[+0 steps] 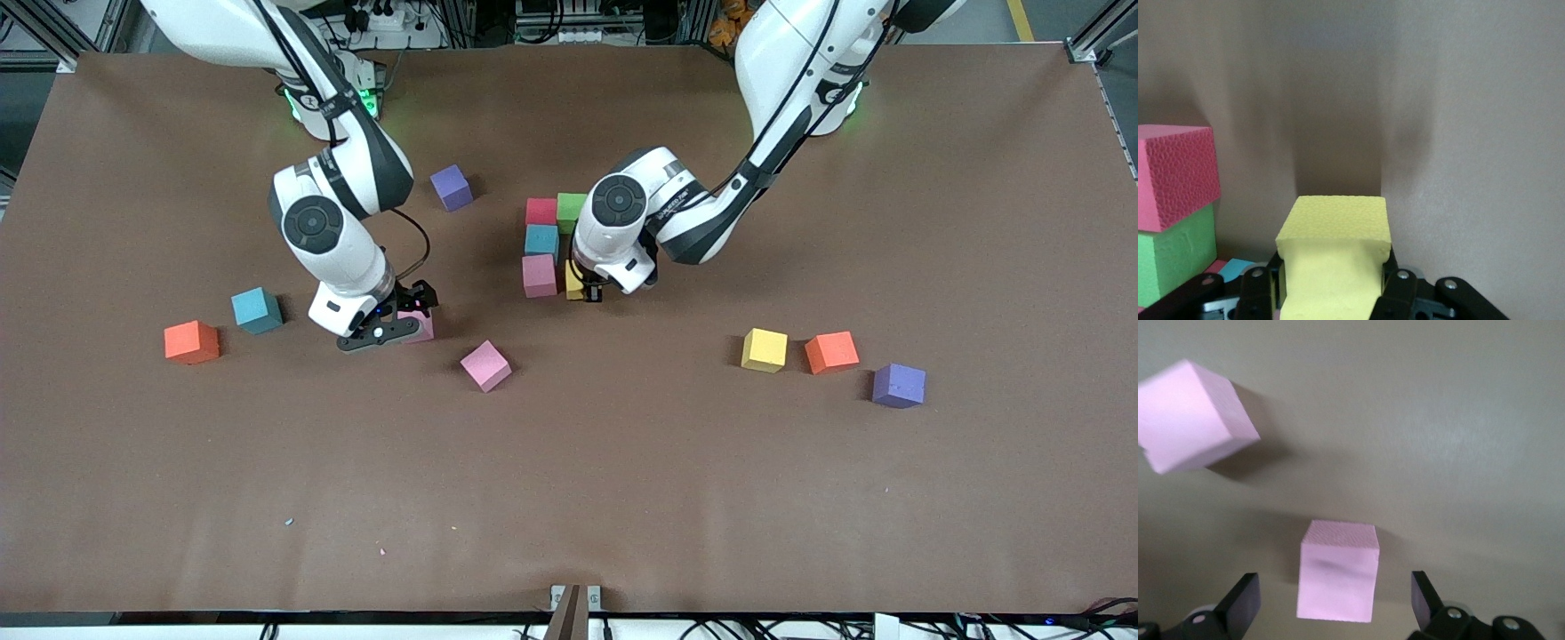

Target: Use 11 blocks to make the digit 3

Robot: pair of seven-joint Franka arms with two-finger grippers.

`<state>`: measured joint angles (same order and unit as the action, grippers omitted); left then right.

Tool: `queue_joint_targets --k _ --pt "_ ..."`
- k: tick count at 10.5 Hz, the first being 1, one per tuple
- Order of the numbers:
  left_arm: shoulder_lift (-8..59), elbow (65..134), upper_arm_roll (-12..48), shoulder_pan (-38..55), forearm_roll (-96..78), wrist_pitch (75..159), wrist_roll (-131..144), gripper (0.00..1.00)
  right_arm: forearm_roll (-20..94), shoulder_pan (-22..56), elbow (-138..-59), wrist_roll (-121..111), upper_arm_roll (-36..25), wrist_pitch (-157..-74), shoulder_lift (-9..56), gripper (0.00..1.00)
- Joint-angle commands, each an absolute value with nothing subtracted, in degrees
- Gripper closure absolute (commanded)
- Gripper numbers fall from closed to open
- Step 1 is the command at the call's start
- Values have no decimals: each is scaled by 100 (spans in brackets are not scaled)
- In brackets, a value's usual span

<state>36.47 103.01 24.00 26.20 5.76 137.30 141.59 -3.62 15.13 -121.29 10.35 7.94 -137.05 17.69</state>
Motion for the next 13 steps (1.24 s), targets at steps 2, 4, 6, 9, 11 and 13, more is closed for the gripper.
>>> queue_joint_targets --k 2,4,6,9,11,13 --pt "3674 10336 2382 2637 781 13843 14168 98 323 1477 -12208 984 826 -13869 1925 0" --pt "3683 10336 2382 2654 791 13886 14168 98 325 1477 -12217 984 835 -13887 2074 0" --pt "3735 10327 2382 2689 791 13913 14168 98 316 1477 -12217 923 826 -13904 2074 0" --pt "3779 10327 2382 2689 791 14027 14159 98 316 1476 -12217 958 730 -14035 2188 0" --pt "3788 10336 2373 2733 791 14036 14168 98 325 1485 -12234 984 721 -14212 2276 0" --pt "3823 10336 2382 2742 791 14036 14177 97 325 1477 -12234 976 721 -14238 2294 0"
